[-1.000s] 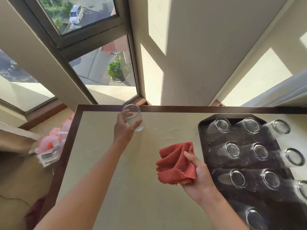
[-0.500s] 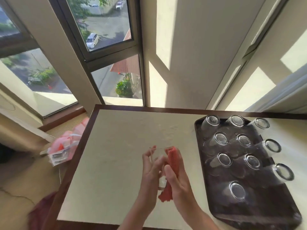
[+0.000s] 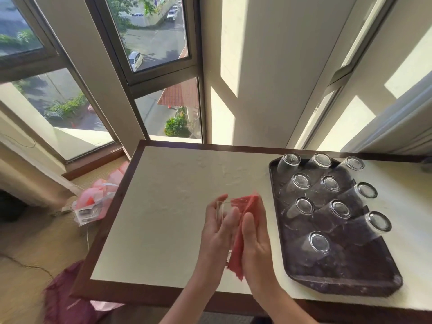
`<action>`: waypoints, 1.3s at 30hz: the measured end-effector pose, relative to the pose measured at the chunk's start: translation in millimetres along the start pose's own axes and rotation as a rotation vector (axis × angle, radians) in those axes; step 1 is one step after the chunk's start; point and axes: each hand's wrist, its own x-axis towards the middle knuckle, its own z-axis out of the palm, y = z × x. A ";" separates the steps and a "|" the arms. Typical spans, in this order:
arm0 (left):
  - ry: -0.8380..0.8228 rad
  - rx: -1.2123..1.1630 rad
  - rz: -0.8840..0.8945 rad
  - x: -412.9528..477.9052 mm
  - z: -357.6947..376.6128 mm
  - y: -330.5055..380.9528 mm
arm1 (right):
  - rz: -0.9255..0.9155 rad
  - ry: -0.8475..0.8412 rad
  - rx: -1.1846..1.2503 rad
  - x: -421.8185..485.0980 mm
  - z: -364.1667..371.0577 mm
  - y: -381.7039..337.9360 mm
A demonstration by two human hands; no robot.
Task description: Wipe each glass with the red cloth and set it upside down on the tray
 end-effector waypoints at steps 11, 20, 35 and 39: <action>0.072 -0.096 0.021 -4.8 -2.1 -1.5 | -0.133 0.038 -0.149 -24.3 -5.3 3.2; 0.030 0.007 0.022 0.2 3.4 -2.3 | -0.074 0.078 -0.075 -18.0 -5.2 -6.3; 0.112 -0.106 -0.001 -1.7 -3.7 8.1 | -0.227 0.017 -0.282 -24.5 0.0 2.3; 0.054 -0.045 -0.001 -12.7 5.6 6.1 | 0.108 -0.011 0.119 -1.6 -7.3 -12.8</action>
